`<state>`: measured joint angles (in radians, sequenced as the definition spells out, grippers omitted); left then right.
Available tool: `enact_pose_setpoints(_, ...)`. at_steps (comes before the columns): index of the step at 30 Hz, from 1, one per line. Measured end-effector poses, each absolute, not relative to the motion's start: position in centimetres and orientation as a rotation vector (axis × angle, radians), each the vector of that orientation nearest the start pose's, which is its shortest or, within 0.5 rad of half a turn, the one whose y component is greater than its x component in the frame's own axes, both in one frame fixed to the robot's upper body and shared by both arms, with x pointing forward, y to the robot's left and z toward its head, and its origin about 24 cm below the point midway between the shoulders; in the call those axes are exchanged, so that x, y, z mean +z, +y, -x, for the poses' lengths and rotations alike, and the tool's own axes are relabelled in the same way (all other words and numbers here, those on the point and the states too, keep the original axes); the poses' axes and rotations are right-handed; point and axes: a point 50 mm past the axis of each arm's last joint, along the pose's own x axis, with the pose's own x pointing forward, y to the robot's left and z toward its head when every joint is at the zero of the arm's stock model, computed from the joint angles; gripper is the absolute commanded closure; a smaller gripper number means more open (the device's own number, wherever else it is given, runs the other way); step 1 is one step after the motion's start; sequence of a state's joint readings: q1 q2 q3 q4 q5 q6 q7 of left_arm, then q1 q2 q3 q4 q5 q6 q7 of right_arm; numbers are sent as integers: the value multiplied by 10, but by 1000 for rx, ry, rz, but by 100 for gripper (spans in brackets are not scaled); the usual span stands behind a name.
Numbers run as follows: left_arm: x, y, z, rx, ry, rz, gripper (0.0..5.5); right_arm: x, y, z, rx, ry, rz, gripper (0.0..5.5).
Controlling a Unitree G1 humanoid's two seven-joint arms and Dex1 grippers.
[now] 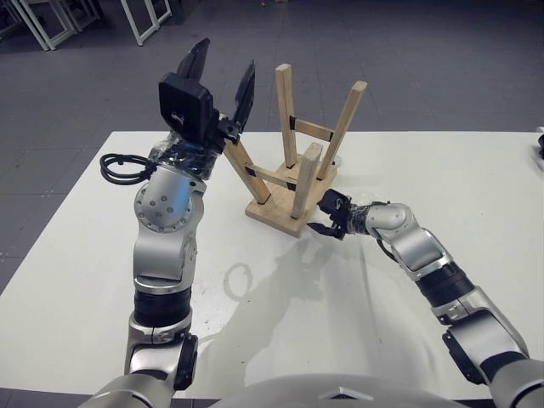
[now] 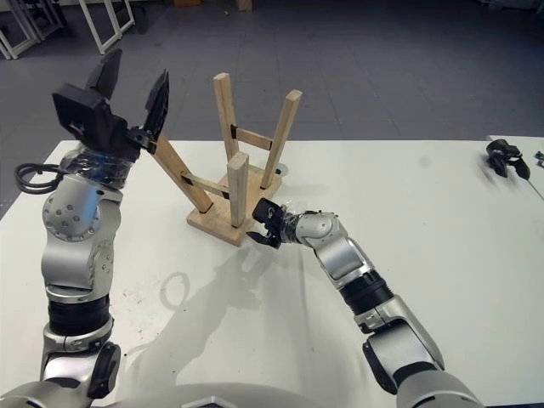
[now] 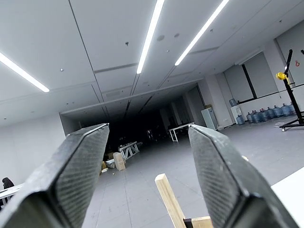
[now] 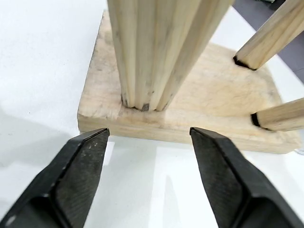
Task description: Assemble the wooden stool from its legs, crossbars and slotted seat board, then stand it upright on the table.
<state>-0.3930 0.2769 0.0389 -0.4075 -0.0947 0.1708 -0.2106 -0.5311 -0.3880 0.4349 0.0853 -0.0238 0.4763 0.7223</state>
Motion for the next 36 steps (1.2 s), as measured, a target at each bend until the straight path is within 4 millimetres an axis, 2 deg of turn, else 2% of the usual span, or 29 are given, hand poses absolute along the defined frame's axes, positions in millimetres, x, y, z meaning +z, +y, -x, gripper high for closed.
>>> enact_pose_setpoints(2,222,151,-274,-291,-599,-245,244,99,-100,-305,987,314,546,229)
enact_pose_setpoints(4,219,155,-275,-279,-583,-250,244,124,-132,-308,886,313,521,229)
enact_pose_setpoints(6,217,163,-274,-243,-574,-252,244,160,-156,-316,783,250,438,229)
enact_pose_setpoints(7,217,165,-274,-226,-574,-256,244,184,-159,-321,752,174,405,229)
enact_pose_setpoints(9,220,175,-274,-163,-598,-260,244,252,-149,-324,756,-85,266,229)
enact_pose_setpoints(11,223,187,-274,-81,-613,-275,244,305,-129,-314,857,-313,86,229)
enact_pose_setpoints(12,226,193,-273,-41,-627,-289,244,320,-119,-307,912,-382,31,229)
enact_pose_setpoints(13,231,206,-272,41,-648,-316,244,333,-100,-297,1016,-439,-18,229)
enact_pose_setpoints(14,235,214,-271,92,-659,-334,244,328,-89,-296,1066,-412,-27,229)
enact_pose_setpoints(16,236,226,-271,147,-654,-349,244,299,-73,-303,1098,-281,12,229)
enact_pose_setpoints(17,236,230,-272,158,-647,-349,244,272,-66,-311,1094,-163,49,229)
enact_pose_setpoints(18,236,231,-271,162,-649,-348,244,232,-59,-317,1090,2,82,229)
enact_pose_setpoints(20,235,230,-272,156,-645,-348,244,191,-54,-319,1089,157,135,229)
enact_pose_setpoints(23,224,217,-274,68,-599,-330,244,191,-51,-318,1100,149,175,229)
enact_pose_setpoints(25,219,213,-274,33,-580,-316,244,201,-54,-318,1092,127,111,229)
enact_pose_setpoints(26,219,213,-274,24,-579,-314,244,211,-57,-317,1085,100,75,229)
enact_pose_setpoints(28,216,212,-272,-5,-566,-303,244,254,-67,-307,1097,-37,-4,229)
enact_pose_setpoints(30,211,212,-271,-20,-545,-300,244,275,-72,-293,1144,-101,-70,229)
enact_pose_setpoints(32,207,210,-269,-65,-529,-305,244,279,-77,-292,1111,-118,-65,229)
enact_pose_setpoints(36,184,197,-264,-321,-404,-354,244,270,-108,-322,828,-118,138,229)
